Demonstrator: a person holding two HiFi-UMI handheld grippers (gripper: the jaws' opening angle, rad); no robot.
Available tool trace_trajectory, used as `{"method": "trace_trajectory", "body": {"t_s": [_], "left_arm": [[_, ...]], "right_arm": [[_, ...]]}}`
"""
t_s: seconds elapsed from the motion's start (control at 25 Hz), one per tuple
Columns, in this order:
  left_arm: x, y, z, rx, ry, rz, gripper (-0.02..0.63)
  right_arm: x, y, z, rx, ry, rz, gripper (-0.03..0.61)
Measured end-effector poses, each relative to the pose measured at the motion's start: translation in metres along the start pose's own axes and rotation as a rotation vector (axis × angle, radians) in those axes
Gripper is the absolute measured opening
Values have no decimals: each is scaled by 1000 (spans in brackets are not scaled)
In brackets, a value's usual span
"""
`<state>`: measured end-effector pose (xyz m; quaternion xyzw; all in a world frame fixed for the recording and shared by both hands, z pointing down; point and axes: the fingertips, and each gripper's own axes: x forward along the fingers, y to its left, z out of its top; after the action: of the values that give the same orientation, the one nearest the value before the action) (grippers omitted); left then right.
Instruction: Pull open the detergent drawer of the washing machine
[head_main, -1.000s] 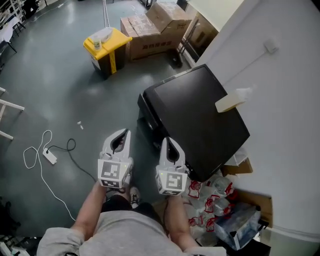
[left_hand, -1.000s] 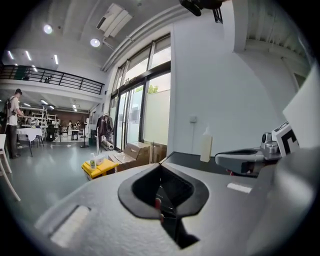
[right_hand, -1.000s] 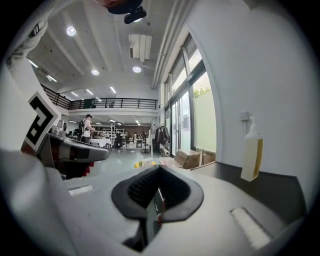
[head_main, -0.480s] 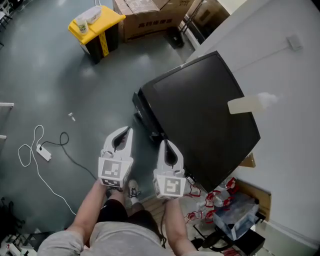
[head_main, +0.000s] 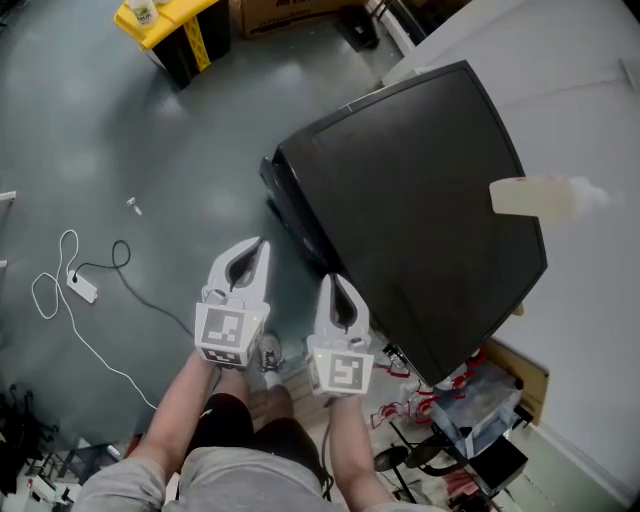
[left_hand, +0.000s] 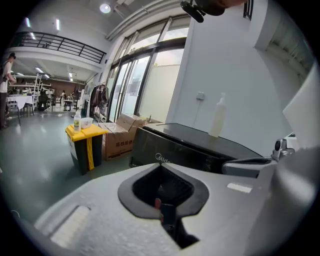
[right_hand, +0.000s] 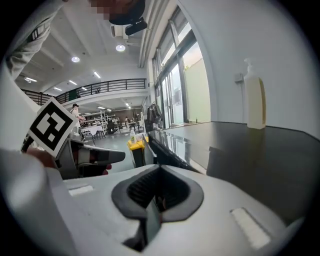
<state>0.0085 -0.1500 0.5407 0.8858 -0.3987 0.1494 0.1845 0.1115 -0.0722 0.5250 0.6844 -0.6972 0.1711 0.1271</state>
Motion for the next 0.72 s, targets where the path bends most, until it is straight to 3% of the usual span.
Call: {"method": "trace_trajectory", "body": {"t_s": [0.12,0.36,0.72], "left_arm": [[7,1,-12,-32,6,-13,11],[25,4,-13,-212,-29,-46,11],[37,7,-11,-711,-113,-219,23]], "right_arm": [[2,0,-13,10,16,-5,5],[1,-5,-26,11,34,-19,5],[-5,-7,-31,11,53,-31,5]]}}
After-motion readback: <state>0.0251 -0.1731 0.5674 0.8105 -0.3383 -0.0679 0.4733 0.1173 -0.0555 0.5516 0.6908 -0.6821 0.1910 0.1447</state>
